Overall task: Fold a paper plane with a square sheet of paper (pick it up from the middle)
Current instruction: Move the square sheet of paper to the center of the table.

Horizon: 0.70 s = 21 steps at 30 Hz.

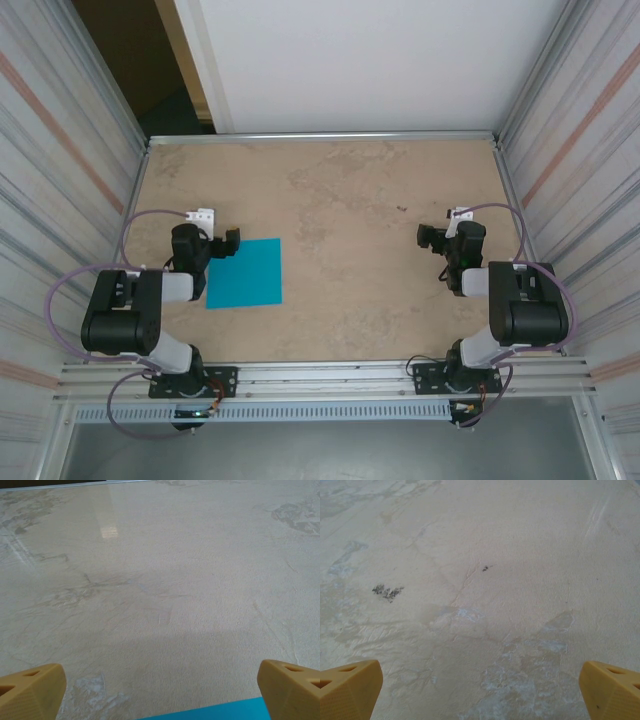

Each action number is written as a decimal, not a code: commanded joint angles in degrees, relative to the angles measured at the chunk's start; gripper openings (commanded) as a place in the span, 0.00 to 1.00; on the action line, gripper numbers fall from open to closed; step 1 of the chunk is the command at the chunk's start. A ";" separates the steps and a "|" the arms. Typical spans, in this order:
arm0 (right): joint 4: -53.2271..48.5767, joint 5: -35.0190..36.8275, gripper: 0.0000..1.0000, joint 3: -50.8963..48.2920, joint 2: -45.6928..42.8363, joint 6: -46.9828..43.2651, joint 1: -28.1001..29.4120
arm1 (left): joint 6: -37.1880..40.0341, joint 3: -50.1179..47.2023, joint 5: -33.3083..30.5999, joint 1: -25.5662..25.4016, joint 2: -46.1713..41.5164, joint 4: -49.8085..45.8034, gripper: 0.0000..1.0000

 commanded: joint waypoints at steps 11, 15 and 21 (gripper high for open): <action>1.81 -0.82 0.99 1.38 0.41 0.83 -0.48 | 0.38 1.14 0.76 0.59 0.15 1.95 0.99; 2.35 -0.64 0.99 1.18 0.23 0.63 -0.30 | 0.54 -0.01 -1.17 -0.18 -0.65 3.58 0.99; -20.24 8.82 0.99 11.25 -6.40 0.51 3.14 | -2.15 2.54 -6.48 -1.64 -11.78 -12.15 0.99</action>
